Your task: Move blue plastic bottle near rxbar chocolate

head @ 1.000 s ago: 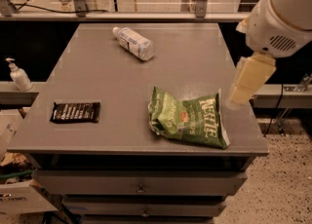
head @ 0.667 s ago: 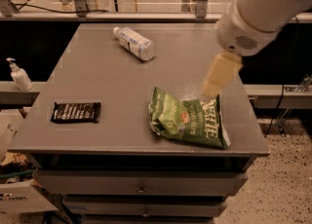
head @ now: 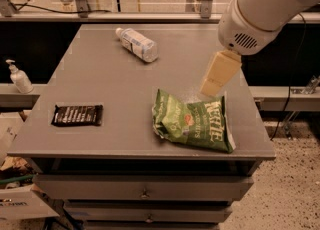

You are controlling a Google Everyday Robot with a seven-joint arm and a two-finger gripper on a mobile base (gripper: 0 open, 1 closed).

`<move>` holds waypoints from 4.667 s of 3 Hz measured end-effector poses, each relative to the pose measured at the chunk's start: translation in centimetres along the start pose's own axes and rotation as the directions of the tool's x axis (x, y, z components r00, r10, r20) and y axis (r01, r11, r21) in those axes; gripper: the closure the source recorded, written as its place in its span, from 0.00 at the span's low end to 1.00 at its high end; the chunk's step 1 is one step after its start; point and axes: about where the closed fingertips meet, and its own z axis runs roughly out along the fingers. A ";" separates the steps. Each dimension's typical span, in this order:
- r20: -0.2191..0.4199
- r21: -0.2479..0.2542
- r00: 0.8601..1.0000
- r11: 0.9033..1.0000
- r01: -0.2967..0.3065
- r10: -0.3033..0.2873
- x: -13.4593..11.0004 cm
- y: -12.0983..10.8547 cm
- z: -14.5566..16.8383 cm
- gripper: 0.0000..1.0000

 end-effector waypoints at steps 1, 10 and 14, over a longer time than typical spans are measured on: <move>0.034 0.018 0.999 1.000 -0.025 0.025 -0.8 -1.2 1.0 0.00; 0.150 -0.110 0.935 0.945 -0.307 0.322 -17.8 -10.8 23.5 0.00; 0.175 -0.046 0.927 0.944 -0.328 0.331 -16.9 -11.8 22.6 0.85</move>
Offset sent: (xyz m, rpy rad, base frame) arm 0.1105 0.0403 -0.0124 0.2089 -0.0687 -0.1470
